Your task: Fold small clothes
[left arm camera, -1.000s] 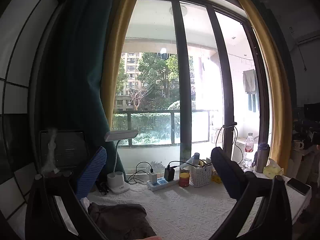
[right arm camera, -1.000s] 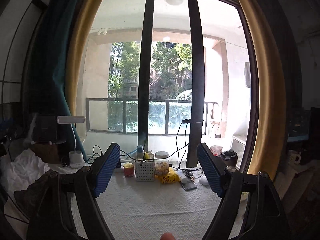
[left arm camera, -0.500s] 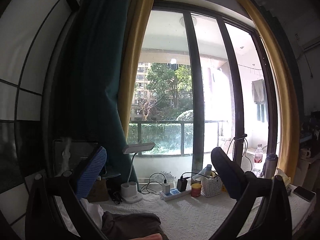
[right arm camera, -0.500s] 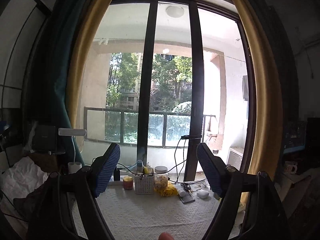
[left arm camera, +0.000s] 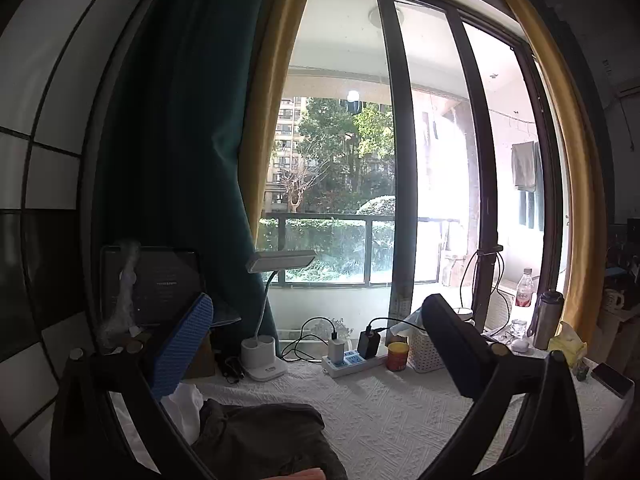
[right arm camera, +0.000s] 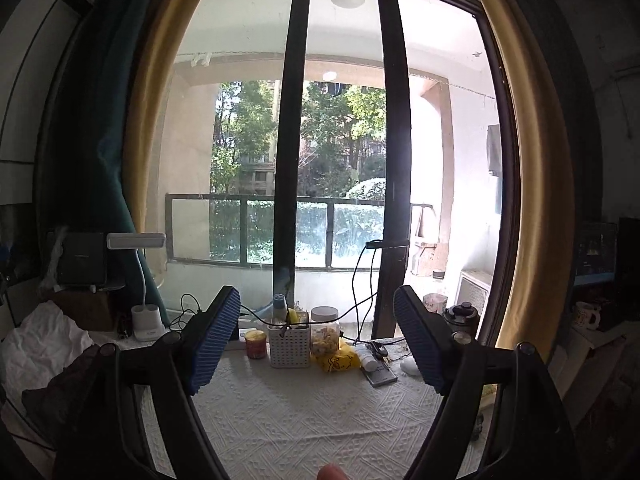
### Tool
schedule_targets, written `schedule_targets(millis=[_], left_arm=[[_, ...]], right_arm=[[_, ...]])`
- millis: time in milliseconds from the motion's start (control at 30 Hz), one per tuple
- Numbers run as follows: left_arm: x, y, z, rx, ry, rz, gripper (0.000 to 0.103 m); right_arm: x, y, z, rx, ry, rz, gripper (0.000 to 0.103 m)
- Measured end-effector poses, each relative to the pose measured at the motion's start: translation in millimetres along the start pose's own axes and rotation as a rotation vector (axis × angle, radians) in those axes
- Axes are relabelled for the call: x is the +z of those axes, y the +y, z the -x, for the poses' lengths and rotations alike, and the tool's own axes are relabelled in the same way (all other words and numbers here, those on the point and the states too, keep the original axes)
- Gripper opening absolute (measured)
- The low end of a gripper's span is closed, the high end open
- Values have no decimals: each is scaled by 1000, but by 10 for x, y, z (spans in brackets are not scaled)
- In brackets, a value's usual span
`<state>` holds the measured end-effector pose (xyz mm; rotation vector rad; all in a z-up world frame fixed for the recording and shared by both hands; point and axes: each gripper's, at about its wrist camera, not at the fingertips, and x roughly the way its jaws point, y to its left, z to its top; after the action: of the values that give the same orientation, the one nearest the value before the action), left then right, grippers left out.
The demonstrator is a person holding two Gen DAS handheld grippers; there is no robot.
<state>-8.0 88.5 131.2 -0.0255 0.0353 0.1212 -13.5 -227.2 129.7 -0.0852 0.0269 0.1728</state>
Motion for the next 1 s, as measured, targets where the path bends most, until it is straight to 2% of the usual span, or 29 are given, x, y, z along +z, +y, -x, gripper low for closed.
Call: schedule_targets(millis=[1000], left_arm=[[-12, -62, 3, -14, 18, -1, 103]], right_arm=[[-38, -45, -10, -1, 17, -5, 82]])
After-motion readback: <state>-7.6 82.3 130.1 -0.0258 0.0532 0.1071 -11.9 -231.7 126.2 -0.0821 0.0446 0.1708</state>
